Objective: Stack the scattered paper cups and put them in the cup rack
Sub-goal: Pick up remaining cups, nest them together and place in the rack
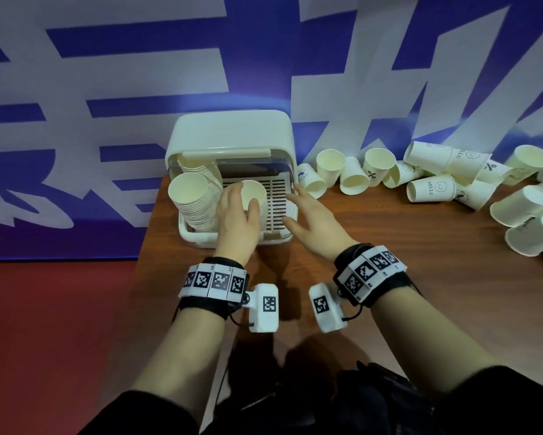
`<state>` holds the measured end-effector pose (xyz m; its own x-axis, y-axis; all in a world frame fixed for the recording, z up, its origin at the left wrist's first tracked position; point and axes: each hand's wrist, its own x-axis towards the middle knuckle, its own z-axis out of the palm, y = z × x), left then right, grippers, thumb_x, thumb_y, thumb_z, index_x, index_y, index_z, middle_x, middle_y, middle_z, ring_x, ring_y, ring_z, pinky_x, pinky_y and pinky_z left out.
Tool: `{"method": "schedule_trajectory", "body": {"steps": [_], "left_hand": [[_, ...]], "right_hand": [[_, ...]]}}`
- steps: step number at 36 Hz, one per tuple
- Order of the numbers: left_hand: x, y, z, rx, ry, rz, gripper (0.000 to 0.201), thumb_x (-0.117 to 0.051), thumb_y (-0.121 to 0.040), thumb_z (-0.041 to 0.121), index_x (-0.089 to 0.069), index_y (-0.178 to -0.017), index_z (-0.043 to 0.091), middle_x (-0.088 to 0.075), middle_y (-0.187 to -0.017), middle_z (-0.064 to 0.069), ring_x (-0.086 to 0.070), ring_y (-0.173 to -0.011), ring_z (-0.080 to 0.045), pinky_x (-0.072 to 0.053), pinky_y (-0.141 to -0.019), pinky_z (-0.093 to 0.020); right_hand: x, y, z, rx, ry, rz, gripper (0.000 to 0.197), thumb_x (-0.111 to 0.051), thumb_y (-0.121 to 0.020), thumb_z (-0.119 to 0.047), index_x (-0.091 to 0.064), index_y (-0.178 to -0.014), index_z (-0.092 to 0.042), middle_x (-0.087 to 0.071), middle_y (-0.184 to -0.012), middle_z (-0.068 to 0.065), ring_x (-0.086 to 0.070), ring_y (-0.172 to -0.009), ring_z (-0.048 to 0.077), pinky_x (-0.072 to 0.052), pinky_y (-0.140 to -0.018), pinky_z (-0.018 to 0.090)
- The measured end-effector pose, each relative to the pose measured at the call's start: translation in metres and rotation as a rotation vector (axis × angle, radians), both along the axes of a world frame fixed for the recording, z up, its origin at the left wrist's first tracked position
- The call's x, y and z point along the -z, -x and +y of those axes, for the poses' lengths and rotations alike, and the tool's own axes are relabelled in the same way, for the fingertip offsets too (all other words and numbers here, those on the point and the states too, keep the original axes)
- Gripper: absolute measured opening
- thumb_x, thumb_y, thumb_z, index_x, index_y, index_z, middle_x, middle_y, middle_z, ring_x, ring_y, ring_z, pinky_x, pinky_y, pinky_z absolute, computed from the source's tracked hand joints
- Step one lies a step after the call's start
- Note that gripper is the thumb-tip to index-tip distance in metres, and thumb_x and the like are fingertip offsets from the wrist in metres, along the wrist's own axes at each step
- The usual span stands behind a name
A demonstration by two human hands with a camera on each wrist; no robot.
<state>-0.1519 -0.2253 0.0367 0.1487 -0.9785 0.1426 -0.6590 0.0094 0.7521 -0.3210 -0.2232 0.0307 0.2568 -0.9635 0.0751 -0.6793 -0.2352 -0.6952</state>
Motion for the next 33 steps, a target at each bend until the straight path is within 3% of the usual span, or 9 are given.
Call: {"method": "schedule_trajectory", "body": {"steps": [4, 10, 18, 26, 30, 33], "left_hand": [[-0.007, 0.026, 0.009, 0.034, 0.021, -0.004, 0.045, -0.047, -0.098, 0.021, -0.039, -0.14, 0.007, -0.036, -0.147, -0.011, -0.033, -0.136, -0.024, -0.024, -0.115, -0.036], [-0.01, 0.075, 0.024, 0.079, -0.015, -0.017, 0.047, -0.052, -0.095, 0.017, -0.041, -0.139, 0.004, -0.039, -0.143, -0.015, -0.035, -0.135, -0.028, -0.024, -0.115, -0.038], [-0.004, 0.155, 0.04, 0.163, -0.192, 0.005, 0.052, -0.054, -0.094, 0.02, -0.037, -0.142, 0.015, -0.036, -0.147, -0.007, -0.034, -0.136, -0.022, -0.028, -0.115, -0.041], [0.009, 0.226, 0.051, 0.247, -0.269, 0.02, 0.055, -0.054, -0.093, 0.018, -0.034, -0.144, 0.015, -0.037, -0.146, -0.007, -0.036, -0.135, -0.022, -0.03, -0.114, -0.041], [0.012, 0.261, 0.053, 0.302, -0.288, 0.022, 0.054, -0.053, -0.093, 0.018, -0.033, -0.144, 0.015, -0.039, -0.144, -0.006, -0.037, -0.134, -0.02, -0.03, -0.113, -0.04], [0.014, 0.288, 0.053, 0.345, -0.302, 0.02, 0.055, -0.053, -0.094, 0.018, -0.032, -0.144, 0.015, -0.039, -0.144, -0.005, -0.038, -0.133, -0.02, -0.03, -0.113, -0.04]], "right_hand": [[-0.005, 0.027, 0.016, 0.018, -0.037, -0.016, 0.053, -0.054, -0.094, -0.028, -0.038, -0.143, -0.014, -0.026, -0.154, 0.01, -0.023, -0.143, 0.022, -0.023, -0.115, 0.046], [-0.002, 0.082, 0.04, 0.029, -0.165, 0.029, 0.051, -0.053, -0.095, -0.032, -0.039, -0.142, -0.017, -0.024, -0.156, 0.006, -0.025, -0.142, 0.02, -0.024, -0.115, 0.045], [-0.002, 0.163, 0.066, 0.066, -0.226, 0.076, 0.051, -0.052, -0.095, -0.033, -0.037, -0.142, -0.019, -0.024, -0.156, 0.004, -0.024, -0.143, 0.018, -0.022, -0.116, 0.042], [-0.001, 0.245, 0.082, 0.181, -0.268, 0.087, 0.051, -0.05, -0.096, -0.034, -0.036, -0.143, -0.02, -0.023, -0.156, 0.001, -0.025, -0.142, 0.018, -0.022, -0.116, 0.041], [0.002, 0.282, 0.088, 0.28, -0.243, 0.102, 0.05, -0.051, -0.096, -0.031, -0.039, -0.141, -0.016, -0.032, -0.152, 0.004, -0.03, -0.14, 0.02, -0.025, -0.114, 0.036], [0.006, 0.309, 0.092, 0.379, -0.199, 0.08, 0.046, -0.052, -0.095, -0.029, -0.044, -0.138, -0.013, -0.044, -0.144, 0.005, -0.041, -0.132, 0.022, -0.032, -0.11, 0.038]]}}
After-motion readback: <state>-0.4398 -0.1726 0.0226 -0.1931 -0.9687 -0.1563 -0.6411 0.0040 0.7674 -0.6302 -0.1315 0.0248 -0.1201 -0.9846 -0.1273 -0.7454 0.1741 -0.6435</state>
